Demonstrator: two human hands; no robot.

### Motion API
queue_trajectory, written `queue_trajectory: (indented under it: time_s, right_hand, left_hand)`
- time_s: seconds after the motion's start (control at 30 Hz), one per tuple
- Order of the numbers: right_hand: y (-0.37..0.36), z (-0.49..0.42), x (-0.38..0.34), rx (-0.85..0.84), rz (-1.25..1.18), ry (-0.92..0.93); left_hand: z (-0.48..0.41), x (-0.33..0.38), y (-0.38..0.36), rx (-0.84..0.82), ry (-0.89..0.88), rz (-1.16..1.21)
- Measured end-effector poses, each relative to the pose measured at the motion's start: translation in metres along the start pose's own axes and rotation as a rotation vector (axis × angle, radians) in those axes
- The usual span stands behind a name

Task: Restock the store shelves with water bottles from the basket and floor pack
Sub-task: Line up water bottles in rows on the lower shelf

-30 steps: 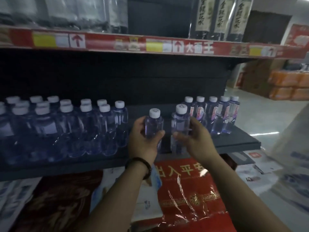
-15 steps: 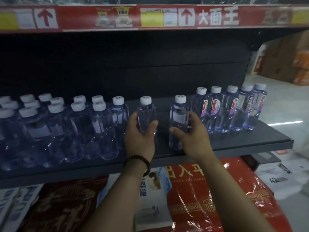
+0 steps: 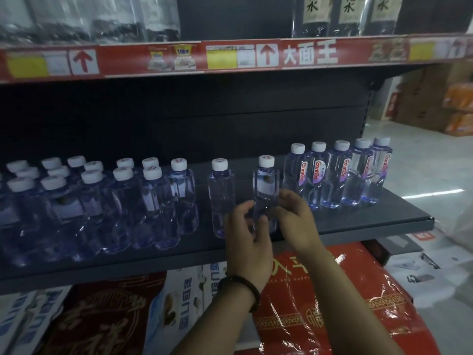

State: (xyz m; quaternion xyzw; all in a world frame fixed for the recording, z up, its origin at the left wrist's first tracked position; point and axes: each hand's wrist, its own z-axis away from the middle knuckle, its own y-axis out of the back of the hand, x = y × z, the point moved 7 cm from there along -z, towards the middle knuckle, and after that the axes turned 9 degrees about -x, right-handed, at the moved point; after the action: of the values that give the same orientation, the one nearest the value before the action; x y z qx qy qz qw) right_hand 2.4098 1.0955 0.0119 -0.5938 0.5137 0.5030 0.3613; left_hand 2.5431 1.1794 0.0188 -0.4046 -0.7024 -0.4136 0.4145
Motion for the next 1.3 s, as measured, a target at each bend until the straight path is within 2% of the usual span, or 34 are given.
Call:
queue_trajectory:
  time_s: [0.23,0.4,0.53,0.73,0.83,0.93,1.3]
  right_hand:
    - [0.012,0.012,-0.005,0.039,0.082,0.007]
    - [0.023,-0.006,-0.023,-0.101,0.279,-0.023]
    - [0.025,0.004,-0.01,-0.119,0.331,0.048]
    - [0.033,0.002,-0.01,-0.012,0.456,0.218]
    - [0.038,0.004,-0.01,0.005,0.392,0.228]
    - [0.045,0.01,-0.006,0.044,0.459,0.294]
    - [0.118,0.029,0.008,0.287,0.588,0.248]
  left_hand:
    - [-0.008,-0.004,-0.017,-0.101,0.073,0.16]
    - [-0.023,-0.008,-0.021,-0.167,0.088,0.131]
    - [-0.025,-0.012,-0.021,-0.146,0.096,0.063]
    - [-0.02,-0.009,-0.032,-0.223,0.112,0.087]
    - [-0.025,-0.008,-0.034,-0.209,0.148,0.086]
    - [-0.028,-0.001,-0.042,-0.241,0.162,0.052]
    - [-0.024,0.048,-0.124,-0.456,0.299,0.005]
